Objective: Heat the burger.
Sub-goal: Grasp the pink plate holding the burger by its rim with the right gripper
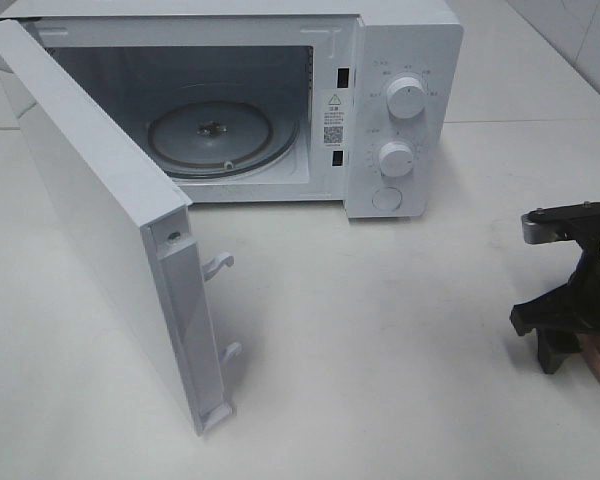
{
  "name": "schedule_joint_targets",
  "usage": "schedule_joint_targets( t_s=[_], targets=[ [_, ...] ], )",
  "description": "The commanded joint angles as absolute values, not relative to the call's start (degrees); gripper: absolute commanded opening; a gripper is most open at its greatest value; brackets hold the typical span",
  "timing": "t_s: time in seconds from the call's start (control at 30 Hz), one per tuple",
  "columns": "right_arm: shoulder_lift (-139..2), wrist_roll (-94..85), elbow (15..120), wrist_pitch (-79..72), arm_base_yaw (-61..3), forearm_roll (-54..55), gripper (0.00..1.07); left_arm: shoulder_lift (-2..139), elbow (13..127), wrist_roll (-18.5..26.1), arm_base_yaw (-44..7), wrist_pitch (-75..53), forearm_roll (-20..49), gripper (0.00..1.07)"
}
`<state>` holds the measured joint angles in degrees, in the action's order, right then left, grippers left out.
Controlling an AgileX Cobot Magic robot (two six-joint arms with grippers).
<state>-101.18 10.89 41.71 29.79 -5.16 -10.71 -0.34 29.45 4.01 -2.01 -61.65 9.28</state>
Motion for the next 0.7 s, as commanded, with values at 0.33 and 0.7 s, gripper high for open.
schedule_joint_targets(
  t_s=[0.33, 0.7],
  targets=[
    [-102.7, 14.3, 41.1, 31.1, -4.9, -12.4, 0.02, -1.3, 29.5, 4.2, -2.2, -61.2, 9.3, 0.98],
    [-102.7, 16.6, 41.3, 34.2, -10.1, -14.4, 0.00, -1.3, 29.5, 4.2, -2.2, -61.2, 9.3, 0.98]
  ],
)
